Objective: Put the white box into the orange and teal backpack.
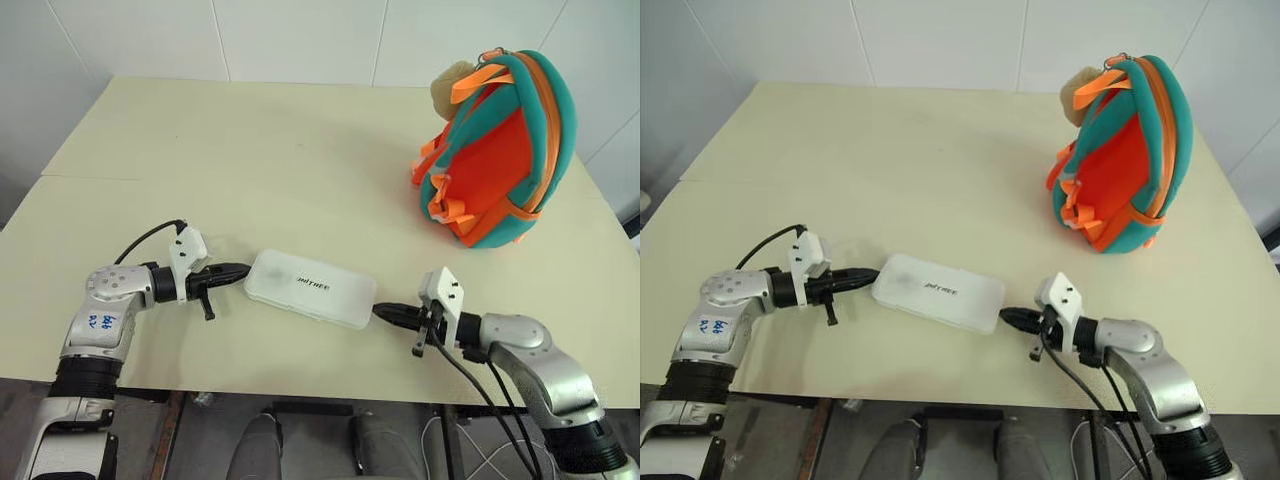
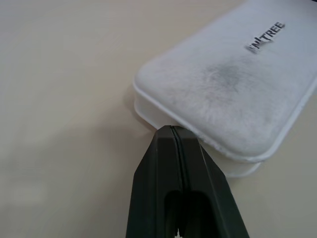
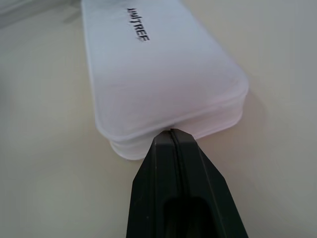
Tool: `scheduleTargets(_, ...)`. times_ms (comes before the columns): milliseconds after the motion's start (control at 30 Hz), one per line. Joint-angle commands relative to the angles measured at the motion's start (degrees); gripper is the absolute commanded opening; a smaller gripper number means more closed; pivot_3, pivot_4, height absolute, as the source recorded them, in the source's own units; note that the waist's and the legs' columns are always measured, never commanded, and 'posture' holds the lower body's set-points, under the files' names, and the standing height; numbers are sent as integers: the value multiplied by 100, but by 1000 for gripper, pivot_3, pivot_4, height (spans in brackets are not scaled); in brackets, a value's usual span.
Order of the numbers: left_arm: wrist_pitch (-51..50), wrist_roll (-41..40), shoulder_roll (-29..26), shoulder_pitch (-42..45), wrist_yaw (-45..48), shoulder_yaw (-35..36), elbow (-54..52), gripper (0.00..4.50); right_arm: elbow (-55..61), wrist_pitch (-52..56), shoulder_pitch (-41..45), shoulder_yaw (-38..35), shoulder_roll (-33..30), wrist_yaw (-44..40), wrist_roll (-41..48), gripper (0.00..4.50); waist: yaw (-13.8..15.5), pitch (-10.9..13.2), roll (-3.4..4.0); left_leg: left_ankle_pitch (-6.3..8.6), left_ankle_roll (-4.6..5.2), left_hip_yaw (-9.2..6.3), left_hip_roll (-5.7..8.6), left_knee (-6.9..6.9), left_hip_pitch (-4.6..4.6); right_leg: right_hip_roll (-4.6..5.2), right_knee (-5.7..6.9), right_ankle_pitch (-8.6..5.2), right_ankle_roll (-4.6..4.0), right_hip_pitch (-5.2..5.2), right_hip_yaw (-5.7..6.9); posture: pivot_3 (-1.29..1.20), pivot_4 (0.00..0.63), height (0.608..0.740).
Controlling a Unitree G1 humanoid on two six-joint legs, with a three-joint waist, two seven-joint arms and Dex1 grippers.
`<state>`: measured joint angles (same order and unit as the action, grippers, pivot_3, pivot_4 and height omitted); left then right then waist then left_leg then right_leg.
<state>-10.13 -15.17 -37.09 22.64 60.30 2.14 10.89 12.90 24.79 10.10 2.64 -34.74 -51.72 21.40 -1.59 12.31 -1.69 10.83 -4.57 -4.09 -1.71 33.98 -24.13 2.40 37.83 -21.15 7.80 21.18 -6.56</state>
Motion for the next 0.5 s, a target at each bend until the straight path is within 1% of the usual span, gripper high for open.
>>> scheduleTargets(33,-142,-128,261,-108,89,-360,-585,15,-151,-355,194,-77,-80,-252,3,0,14,0,0,0,0,-1,1,1,0,1,-1,0,0,-1,1,0,150,740)
scheduleTargets(200,-254,-70,418,-145,-47,-382,-728,15,-581,-582,334,-154,-214,-441,-114,0,-4,0,0,0,0,-2,2,3,2,1,-3,1,2,-6,2,0,150,740)
scheduleTargets(400,-312,-33,483,-163,-340,-262,-752,15,-853,-685,385,-241,-266,-472,-207,0,-3,0,0,0,0,-3,2,8,6,1,-3,3,6,-13,2,0,150,740)
scheduleTargets(500,-525,-83,401,-184,-409,-190,-823,596,-1070,-754,477,-397,-382,-434,-280,588,-6,0,0,0,0,-3,2,10,6,1,-3,4,7,-14,2,0,150,740)
